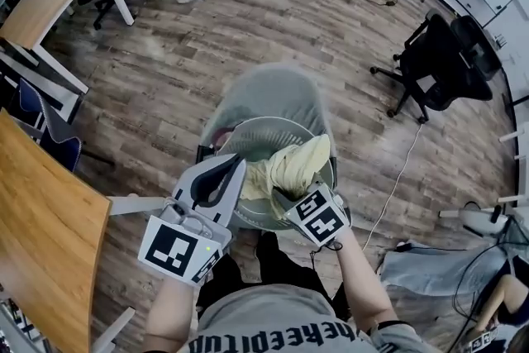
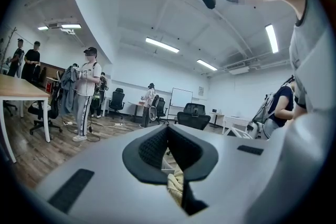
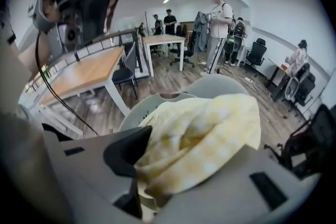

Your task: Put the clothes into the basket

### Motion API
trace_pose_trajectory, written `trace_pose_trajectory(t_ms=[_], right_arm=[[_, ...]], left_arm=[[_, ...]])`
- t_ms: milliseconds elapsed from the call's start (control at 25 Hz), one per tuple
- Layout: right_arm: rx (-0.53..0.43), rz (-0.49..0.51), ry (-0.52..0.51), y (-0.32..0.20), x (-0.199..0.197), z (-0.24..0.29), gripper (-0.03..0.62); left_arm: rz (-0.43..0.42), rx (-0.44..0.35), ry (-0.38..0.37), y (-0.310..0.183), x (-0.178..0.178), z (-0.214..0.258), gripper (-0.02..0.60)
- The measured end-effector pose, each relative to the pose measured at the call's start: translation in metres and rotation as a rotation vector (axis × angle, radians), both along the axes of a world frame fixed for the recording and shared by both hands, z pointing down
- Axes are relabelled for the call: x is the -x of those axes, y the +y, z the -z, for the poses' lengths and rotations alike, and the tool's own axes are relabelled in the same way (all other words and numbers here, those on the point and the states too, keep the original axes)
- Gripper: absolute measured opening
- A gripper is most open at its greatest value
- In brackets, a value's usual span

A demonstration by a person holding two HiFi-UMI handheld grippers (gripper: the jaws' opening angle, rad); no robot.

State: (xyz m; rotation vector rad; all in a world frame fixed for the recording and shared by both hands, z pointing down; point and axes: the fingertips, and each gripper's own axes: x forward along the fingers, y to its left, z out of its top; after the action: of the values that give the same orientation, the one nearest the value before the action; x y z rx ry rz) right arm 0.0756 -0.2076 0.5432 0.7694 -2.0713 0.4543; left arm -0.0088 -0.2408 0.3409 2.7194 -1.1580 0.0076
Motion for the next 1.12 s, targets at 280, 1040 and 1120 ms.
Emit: trace_pose_trajectory(t_ms=[280, 1040, 1120], right_arm=[[0.040, -0.052, -0.025, 0.004, -0.011, 0.003, 0.141], [0.112, 0.054, 0.221, 0.033, -0.031, -0.018, 0.143], [0.099, 0.024, 0.215, 0.029, -0.032, -0.017, 0.172]], left_arm=[[-0.007, 0.005, 0.001, 0.000, 0.003, 0.000, 0.014], [-0.055, 0.032, -0.013, 0.009, -0.013, -0.012, 0.014], [-0.057, 0.034, -0.011, 0.011, -0.013, -0.013, 0.014]])
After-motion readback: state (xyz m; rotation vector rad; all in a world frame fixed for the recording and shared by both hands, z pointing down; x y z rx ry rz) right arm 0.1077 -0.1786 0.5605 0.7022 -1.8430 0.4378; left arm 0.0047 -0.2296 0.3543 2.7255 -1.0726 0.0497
